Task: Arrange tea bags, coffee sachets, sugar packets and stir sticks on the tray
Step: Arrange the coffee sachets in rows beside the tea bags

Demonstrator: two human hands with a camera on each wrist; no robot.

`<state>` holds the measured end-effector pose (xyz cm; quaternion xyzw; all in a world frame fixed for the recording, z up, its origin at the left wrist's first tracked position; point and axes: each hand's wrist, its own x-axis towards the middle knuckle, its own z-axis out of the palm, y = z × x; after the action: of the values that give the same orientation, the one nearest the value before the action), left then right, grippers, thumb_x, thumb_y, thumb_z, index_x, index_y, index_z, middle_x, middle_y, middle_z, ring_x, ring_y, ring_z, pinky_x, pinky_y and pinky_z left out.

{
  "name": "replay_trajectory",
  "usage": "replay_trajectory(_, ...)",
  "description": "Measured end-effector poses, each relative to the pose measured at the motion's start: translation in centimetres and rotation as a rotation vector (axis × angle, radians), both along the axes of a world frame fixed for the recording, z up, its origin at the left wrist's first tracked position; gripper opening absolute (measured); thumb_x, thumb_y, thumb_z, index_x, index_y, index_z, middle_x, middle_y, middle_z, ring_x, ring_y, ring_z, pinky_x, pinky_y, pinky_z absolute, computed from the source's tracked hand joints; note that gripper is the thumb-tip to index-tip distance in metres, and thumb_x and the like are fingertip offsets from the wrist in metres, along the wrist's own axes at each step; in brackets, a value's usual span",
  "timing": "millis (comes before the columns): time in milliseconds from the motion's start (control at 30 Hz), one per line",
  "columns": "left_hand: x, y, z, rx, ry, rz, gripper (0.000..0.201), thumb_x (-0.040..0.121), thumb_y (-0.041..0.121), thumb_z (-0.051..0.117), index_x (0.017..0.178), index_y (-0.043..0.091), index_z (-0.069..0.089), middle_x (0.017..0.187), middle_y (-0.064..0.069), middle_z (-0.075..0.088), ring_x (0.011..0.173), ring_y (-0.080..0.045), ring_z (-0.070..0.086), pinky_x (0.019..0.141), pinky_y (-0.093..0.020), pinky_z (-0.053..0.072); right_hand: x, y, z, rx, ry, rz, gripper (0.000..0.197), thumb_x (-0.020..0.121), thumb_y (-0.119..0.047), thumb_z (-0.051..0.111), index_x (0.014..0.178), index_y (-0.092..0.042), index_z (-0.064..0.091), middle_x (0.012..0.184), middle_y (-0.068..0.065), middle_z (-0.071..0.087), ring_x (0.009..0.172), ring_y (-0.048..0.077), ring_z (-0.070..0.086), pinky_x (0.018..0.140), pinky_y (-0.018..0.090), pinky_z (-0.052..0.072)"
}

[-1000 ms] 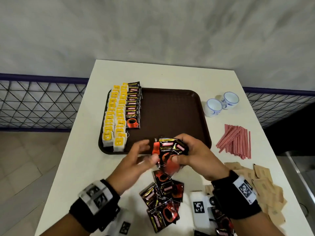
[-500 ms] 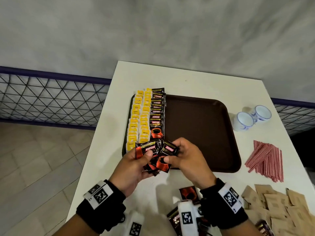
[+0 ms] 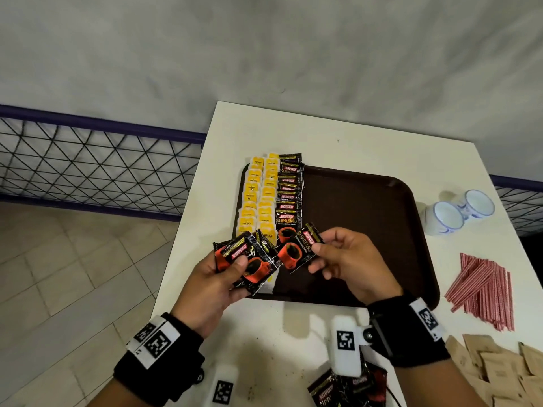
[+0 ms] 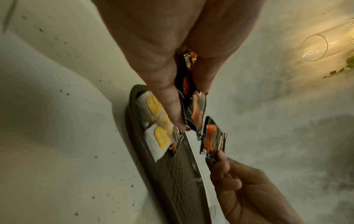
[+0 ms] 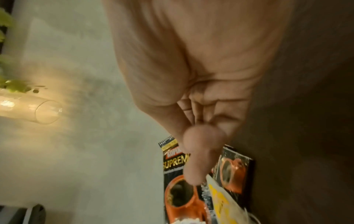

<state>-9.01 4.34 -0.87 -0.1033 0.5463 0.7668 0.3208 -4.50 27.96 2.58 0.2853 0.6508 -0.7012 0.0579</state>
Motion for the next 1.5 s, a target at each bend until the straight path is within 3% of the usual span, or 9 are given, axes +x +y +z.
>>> replay_trajectory(67, -0.2, -0.5, -0.2, 0.006, -0.004, 0.012, 0.024, 0.098, 0.006, 0.055, 0.119, 0.012, 0.065, 0.110, -0.010, 0.077, 0.097, -0.026, 0.076, 0.068, -0.035, 0.063, -0.4, 0.8, 0.2, -0.036, 0.000, -0.031, 0.006, 0.090, 0.004, 0.064, 0.094, 0.001, 0.061, 0.070, 0.012, 0.070, 0.058, 0.021, 0.070, 0.047, 0.022, 0.052)
replay_trajectory(167, -0.4, -1.0, -0.4, 0.002, -0.008, 0.021, 0.026, 0.098, 0.005, 0.054, 0.121, 0.012, 0.065, 0.112, -0.010, 0.077, 0.099, -0.027, 0.075, 0.073, -0.039, 0.064, -0.9, 1.9, 0.0, -0.033, -0.002, -0.046, 0.008, 0.090, 0.006, 0.063, 0.097, 0.002, 0.063, 0.075, 0.016, 0.071, 0.062, 0.021, 0.071, 0.052, 0.022, 0.055)
replay_trajectory(400, -0.6, -1.4, -0.6, -0.014, -0.015, 0.029, 0.027, 0.097, 0.006, 0.055, 0.121, 0.013, 0.065, 0.113, -0.010, 0.076, 0.101, -0.029, 0.075, 0.081, -0.045, 0.062, -2.3, 2.9, -1.6, 0.069, -0.067, -0.045, 0.015, 0.091, 0.010, 0.059, 0.104, 0.007, 0.065, 0.071, 0.016, 0.068, 0.056, 0.015, 0.065, 0.045, 0.020, 0.048)
replay_trajectory(633, -0.6, -1.4, -0.7, 0.002, -0.037, 0.035, 0.027, 0.097, 0.003, 0.054, 0.121, 0.010, 0.064, 0.110, -0.011, 0.077, 0.097, -0.029, 0.076, 0.075, -0.039, 0.064, -4.0, 1.7, -2.9, 0.338, -0.139, 0.017, 0.009, 0.086, 0.003, 0.070, 0.092, -0.003, 0.066, 0.063, 0.007, 0.068, 0.049, 0.012, 0.062, 0.041, 0.021, 0.044)
replay_trajectory(800, -0.5, -1.5, -0.9, 0.002, -0.044, 0.036, 0.029, 0.098, 0.003, 0.054, 0.124, 0.010, 0.063, 0.112, -0.011, 0.076, 0.100, -0.029, 0.075, 0.073, -0.038, 0.064, -5.1, 0.9, -3.4, 0.406, -0.137, 0.038, 0.010, 0.085, 0.001, 0.071, 0.086, -0.008, 0.066, 0.070, 0.011, 0.069, 0.049, 0.011, 0.062, 0.042, 0.022, 0.045)
replay_trajectory(967, -0.6, -1.5, -1.0, 0.002, -0.053, 0.046, 0.027, 0.098, 0.001, 0.054, 0.122, 0.010, 0.063, 0.109, -0.010, 0.077, 0.095, -0.027, 0.076, 0.068, -0.034, 0.063, -5.8, 0.4, -3.5, 0.441, -0.152, 0.053, 0.011, 0.085, 0.000, 0.071, 0.086, -0.011, 0.067, 0.070, 0.008, 0.069, 0.052, 0.014, 0.065, 0.044, 0.023, 0.047)
replay_trajectory(1200, -0.6, -1.5, -1.0, 0.012, -0.063, 0.037, 0.028, 0.097, 0.001, 0.054, 0.123, 0.010, 0.063, 0.111, -0.012, 0.077, 0.099, -0.029, 0.075, 0.073, -0.038, 0.064, -6.2, 0.1, -4.1, 0.429, -0.178, 0.024, 0.013, 0.085, 0.000, 0.071, 0.090, -0.009, 0.063, 0.074, 0.012, 0.071, 0.055, 0.019, 0.068, 0.047, 0.026, 0.049)
replay_trajectory(1500, -0.6, -1.3, -1.1, 0.003, -0.061, 0.041, 0.027, 0.096, -0.001, 0.054, 0.118, 0.011, 0.065, 0.109, -0.013, 0.077, 0.096, -0.029, 0.076, 0.070, -0.036, 0.064, -6.2, 0.2, -4.6, 0.388, -0.203, -0.023, 0.016, 0.086, -0.005, 0.073, 0.092, -0.009, 0.059, 0.078, 0.015, 0.071, 0.058, 0.023, 0.070, 0.051, 0.030, 0.053)
